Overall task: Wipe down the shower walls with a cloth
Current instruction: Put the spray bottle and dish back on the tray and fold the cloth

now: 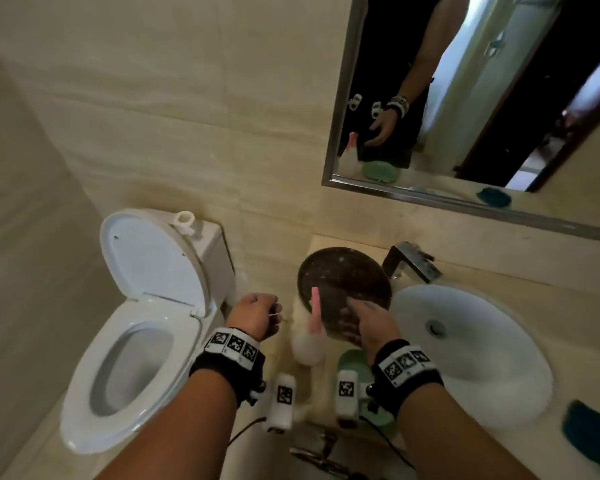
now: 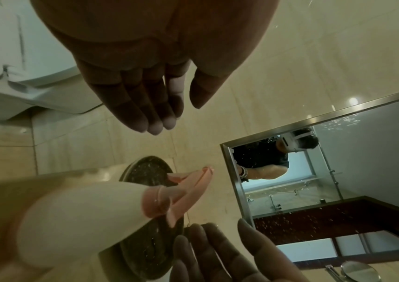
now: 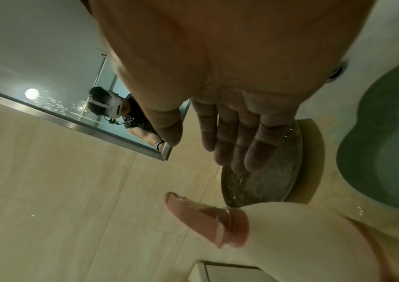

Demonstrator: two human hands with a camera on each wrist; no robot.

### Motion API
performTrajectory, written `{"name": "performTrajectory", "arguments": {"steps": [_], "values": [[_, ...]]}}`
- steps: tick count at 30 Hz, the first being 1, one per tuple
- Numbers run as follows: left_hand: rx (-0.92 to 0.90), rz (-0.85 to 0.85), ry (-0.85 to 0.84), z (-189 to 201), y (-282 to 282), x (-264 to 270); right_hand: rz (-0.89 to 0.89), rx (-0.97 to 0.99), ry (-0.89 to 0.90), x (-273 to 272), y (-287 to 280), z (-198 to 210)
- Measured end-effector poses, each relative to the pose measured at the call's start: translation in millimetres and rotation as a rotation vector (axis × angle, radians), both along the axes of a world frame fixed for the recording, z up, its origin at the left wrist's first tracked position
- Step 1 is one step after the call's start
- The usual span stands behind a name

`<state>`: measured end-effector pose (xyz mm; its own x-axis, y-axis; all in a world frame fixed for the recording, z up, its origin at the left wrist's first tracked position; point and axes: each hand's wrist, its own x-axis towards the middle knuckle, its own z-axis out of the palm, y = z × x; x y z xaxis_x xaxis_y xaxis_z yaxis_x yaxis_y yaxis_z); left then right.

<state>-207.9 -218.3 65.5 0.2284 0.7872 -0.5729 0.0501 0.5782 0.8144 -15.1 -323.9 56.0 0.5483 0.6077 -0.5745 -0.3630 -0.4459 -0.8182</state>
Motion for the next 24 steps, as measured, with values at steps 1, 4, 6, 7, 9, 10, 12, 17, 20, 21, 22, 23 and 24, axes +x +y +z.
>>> {"name": "performTrajectory", "arguments": {"steps": [1, 4, 6, 7, 9, 10, 12, 17, 20, 21, 22, 23, 24], "values": [[-0.03, -0.016, -0.004, -5.1, 1.9, -0.2, -0.013, -0.011, 0.001, -2.4, 0.3, -2.6], [-0.065, -0.075, -0.005, -19.4, 6.6, 1.4, -0.046, -0.036, -0.016, -3.8, 2.0, -13.2], [-0.059, -0.109, 0.027, -30.9, 9.1, 2.7, -0.062, -0.051, -0.023, -2.7, 3.1, -20.9], [-0.063, -0.122, 0.045, -40.0, 10.0, 4.4, -0.06, -0.067, -0.028, -1.9, 3.9, -23.6], [-0.077, -0.15, 0.089, -49.2, 7.1, 5.8, -0.041, -0.101, -0.047, -1.8, 3.1, -28.7], [-0.078, -0.174, 0.105, -54.6, 6.3, 7.5, -0.028, -0.116, -0.055, -1.4, 2.6, -33.5], [-0.055, -0.236, 0.142, -64.2, 6.3, 11.8, 0.002, -0.125, -0.054, -1.2, 2.7, -42.9], [-0.004, -0.344, 0.187, -74.5, -2.2, 17.4, 0.182, -0.194, -0.13, -7.0, -0.6, -60.1], [0.004, -0.413, 0.179, -80.1, -7.5, 20.2, 0.289, -0.208, -0.161, -9.5, 0.5, -68.0], [0.005, -0.43, 0.17, -81.8, -8.7, 21.2, 0.322, -0.213, -0.171, -10.1, 0.9, -70.4], [0.011, -0.442, 0.164, -83.3, -9.6, 21.7, 0.352, -0.216, -0.174, -11.0, 1.3, -71.4], [0.022, -0.448, 0.159, -84.0, -10.7, 22.4, 0.378, -0.212, -0.175, -11.9, 1.9, -73.6], [0.036, -0.451, 0.157, -85.0, -11.7, 22.9, 0.399, -0.208, -0.177, -12.8, 2.6, -76.6]]}}
